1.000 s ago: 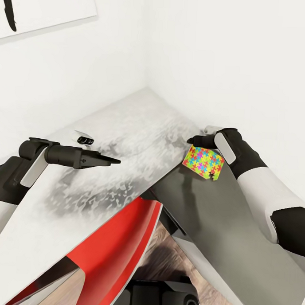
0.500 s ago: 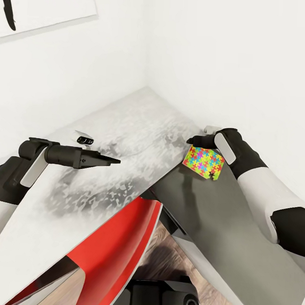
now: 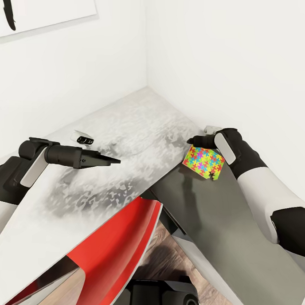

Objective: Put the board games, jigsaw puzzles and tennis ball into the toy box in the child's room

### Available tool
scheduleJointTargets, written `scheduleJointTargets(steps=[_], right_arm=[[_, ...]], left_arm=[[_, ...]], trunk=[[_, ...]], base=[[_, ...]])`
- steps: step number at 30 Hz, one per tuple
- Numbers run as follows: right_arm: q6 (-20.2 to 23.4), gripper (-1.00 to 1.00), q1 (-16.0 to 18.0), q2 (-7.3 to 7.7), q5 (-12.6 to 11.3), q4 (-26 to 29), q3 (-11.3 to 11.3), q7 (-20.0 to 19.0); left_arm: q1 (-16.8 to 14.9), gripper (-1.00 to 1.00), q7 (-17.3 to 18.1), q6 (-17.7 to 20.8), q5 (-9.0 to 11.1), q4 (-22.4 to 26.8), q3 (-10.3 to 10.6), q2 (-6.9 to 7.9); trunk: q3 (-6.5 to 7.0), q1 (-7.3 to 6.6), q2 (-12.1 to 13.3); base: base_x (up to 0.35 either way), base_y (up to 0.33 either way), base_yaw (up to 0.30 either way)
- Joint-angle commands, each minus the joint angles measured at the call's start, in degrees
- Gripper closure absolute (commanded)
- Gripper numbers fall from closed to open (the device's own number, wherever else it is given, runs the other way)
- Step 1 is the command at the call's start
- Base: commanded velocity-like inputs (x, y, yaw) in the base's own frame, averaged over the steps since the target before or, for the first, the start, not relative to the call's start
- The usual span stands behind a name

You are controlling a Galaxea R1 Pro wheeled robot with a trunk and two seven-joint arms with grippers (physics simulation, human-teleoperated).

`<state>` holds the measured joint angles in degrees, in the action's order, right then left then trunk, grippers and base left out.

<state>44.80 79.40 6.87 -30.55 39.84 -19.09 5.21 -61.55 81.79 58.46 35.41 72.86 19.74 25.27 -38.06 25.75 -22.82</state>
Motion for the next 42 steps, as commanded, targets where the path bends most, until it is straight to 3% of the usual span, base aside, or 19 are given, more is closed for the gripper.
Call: scheduleJointTargets(steps=[1, 42], right_arm=[[0.1, -1.00, 0.1, 0.07, -0.4, 0.1, -0.3, 0.5], [0.1, -1.00, 1.8, 0.13, 0.5, -0.5, -0.5, 0.5]], left_arm=[[-0.1, -1.00, 0.1, 0.6, 0.2, 0.0, 0.1, 0.07], [-0.1, -1.00, 0.0, 0.7, 0.2, 2.0, 0.3, 0.05]], trunk=[[-0.08, 0.03, -0.1], [-0.67, 0.03, -0.1]], base=[[0.000, 0.000, 0.000], [0.000, 0.000, 0.000]])
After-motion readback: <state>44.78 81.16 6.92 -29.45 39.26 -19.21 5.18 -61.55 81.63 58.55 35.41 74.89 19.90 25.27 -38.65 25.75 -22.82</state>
